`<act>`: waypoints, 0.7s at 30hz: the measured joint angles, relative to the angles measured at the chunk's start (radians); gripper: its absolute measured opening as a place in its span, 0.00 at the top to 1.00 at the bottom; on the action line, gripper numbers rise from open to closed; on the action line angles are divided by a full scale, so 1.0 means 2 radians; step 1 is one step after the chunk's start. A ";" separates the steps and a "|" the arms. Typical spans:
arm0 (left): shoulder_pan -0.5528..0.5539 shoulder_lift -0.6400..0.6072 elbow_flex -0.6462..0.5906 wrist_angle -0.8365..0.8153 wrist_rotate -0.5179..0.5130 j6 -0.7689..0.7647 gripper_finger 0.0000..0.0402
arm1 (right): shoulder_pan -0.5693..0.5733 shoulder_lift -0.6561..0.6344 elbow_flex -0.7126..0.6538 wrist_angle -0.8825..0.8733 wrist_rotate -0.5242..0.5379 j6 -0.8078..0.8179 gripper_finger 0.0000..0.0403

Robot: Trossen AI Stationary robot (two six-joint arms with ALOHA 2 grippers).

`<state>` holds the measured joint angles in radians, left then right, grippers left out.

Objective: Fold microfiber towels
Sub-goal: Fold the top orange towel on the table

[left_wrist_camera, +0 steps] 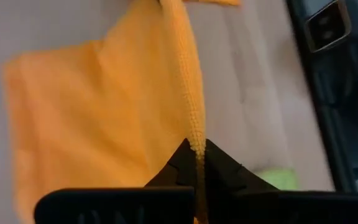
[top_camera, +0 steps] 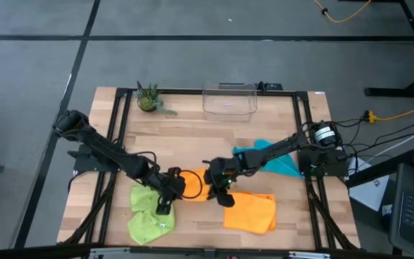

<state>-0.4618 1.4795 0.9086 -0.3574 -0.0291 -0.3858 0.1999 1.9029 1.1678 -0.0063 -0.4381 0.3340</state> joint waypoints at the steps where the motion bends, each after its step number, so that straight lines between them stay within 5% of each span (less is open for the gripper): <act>1: 0.005 -0.003 0.005 -0.013 -0.003 0.006 1.00 | -0.005 -0.003 0.002 -0.012 0.002 0.000 0.98; 10: 0.062 -0.001 -0.033 -0.050 -0.063 0.066 1.00 | -0.038 0.007 0.009 -0.051 0.164 -0.048 0.98; 21: 0.104 0.004 -0.086 -0.020 -0.061 0.067 1.00 | -0.075 0.043 0.009 -0.003 0.206 -0.094 0.98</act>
<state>-0.2531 1.4879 0.7368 -0.3968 -0.1508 -0.2527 0.0506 1.9894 1.1858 -0.0122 -0.0260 0.1460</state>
